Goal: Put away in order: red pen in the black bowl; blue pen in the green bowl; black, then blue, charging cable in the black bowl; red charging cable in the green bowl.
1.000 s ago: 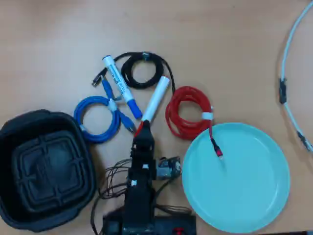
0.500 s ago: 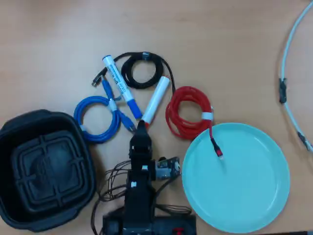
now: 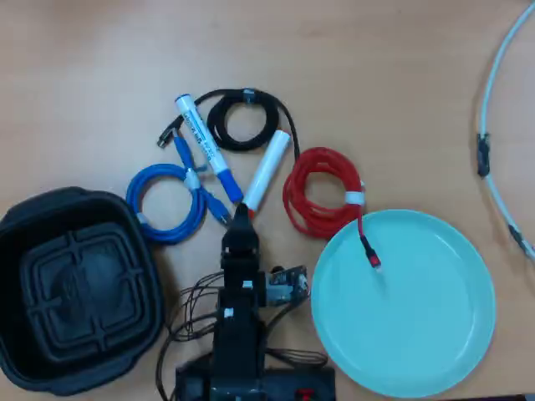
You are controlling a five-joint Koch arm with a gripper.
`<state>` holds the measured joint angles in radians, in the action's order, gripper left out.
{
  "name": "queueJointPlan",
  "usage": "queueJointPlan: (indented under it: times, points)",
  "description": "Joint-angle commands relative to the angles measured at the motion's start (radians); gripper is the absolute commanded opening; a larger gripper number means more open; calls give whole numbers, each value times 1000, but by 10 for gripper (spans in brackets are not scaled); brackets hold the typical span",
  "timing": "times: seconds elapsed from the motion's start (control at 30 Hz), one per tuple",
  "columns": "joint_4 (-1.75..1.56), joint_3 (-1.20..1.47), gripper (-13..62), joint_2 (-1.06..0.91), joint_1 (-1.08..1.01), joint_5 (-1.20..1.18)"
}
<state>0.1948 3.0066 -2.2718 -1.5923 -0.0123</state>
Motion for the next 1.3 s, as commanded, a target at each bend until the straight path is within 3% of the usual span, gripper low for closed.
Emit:
queueJointPlan:
  times: [0.0, 0.5, 1.0, 1.27]
  points:
    - [94, -46, 584, -92, 9, 25]
    - [723, -715, 584, -84, -80, 252]
    - [742, -1048, 584, 207, -140, 719]
    - [746, -1140, 584, 371, -175, 828]
